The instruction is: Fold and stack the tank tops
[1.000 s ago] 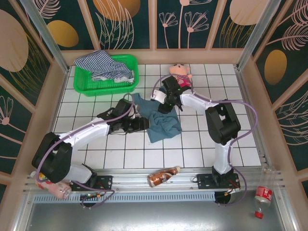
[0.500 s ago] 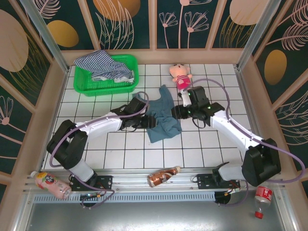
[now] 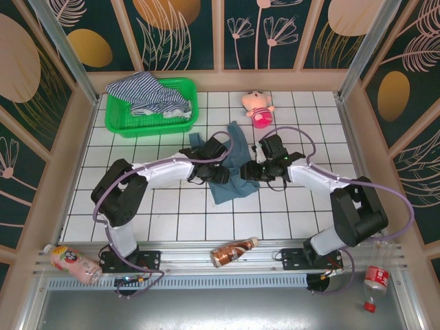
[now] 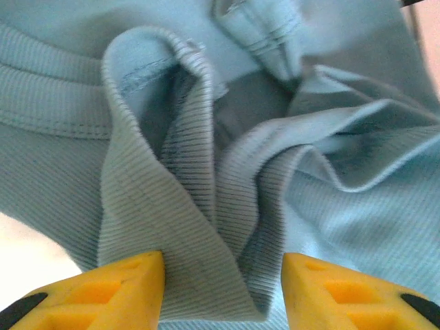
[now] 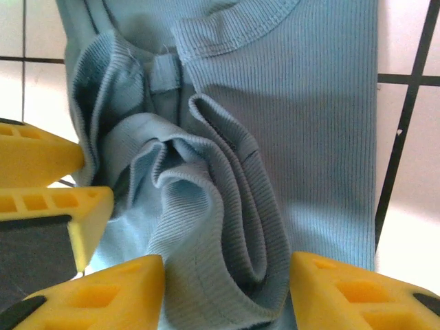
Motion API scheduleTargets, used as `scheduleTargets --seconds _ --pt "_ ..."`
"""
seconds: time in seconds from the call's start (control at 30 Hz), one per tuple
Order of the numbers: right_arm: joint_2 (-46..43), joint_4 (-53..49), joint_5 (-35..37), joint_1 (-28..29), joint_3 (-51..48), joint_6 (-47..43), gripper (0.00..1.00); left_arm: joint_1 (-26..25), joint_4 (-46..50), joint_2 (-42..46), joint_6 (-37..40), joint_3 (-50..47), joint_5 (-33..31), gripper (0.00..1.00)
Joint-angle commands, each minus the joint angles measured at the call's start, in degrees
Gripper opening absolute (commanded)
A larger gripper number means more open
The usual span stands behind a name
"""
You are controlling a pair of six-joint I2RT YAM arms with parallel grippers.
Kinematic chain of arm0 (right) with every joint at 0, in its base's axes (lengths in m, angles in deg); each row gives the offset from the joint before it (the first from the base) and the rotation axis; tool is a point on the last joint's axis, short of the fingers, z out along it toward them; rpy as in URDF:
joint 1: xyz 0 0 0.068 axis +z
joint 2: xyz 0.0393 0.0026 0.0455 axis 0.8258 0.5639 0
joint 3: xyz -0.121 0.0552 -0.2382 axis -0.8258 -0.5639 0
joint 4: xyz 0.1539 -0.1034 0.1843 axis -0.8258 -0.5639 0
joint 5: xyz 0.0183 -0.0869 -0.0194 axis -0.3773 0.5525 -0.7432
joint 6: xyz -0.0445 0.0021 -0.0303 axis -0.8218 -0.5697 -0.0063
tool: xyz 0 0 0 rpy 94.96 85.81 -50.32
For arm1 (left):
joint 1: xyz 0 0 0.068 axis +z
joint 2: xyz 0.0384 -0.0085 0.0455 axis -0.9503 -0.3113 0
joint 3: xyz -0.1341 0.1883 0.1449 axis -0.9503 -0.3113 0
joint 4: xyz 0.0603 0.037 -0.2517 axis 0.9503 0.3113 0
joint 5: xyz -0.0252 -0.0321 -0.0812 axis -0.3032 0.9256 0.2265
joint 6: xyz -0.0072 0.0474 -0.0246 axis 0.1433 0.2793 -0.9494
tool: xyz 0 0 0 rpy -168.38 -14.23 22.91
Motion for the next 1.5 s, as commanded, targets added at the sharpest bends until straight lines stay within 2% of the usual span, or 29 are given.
scheduleTargets --seconds 0.0,0.07,0.1,0.2,0.47,0.63,0.83,1.03,1.2,1.3,1.47 --pt "1.8 1.9 0.5 0.4 1.0 0.2 0.44 -0.2 5.3 -1.2 2.6 2.6 -4.1 0.44" --pt "2.9 1.5 0.8 0.4 2.0 -0.5 0.34 -0.2 6.3 -1.9 3.1 3.7 -5.4 0.40" --pt "3.2 1.7 1.3 0.4 2.5 -1.1 0.26 -0.2 6.7 -2.3 3.5 4.2 -5.7 0.37" --pt "3.8 2.0 3.1 0.4 3.7 -3.3 0.11 -0.2 7.1 -3.3 4.6 5.4 -6.1 0.25" --pt "5.8 3.7 6.3 -0.2 7.4 -15.2 0.04 0.0 9.9 -5.4 9.1 9.7 -8.2 0.00" --pt "7.1 9.7 3.1 -0.9 7.9 -24.1 0.04 1.8 10.8 -6.1 10.1 11.6 -8.2 0.00" --pt "10.0 14.9 -1.9 -2.7 8.0 -32.3 0.04 5.1 7.9 -5.5 9.2 10.5 -3.2 0.02" --pt "14.0 19.5 -9.3 -5.9 8.0 -34.1 0.06 8.6 4.2 -6.0 9.0 9.8 1.2 0.07" --pt "17.3 20.6 -7.0 -7.0 9.2 -33.7 0.10 10.2 3.6 -8.1 8.3 10.9 1.2 0.12" --pt "19.2 21.4 -5.0 -7.4 11.5 -33.6 0.18 10.7 3.7 -9.0 7.3 12.2 -1.6 0.17" --pt "22.5 17.7 0.2 -7.2 15.3 -33.4 0.20 11.0 5.7 -10.3 4.6 15.8 -7.8 0.29"
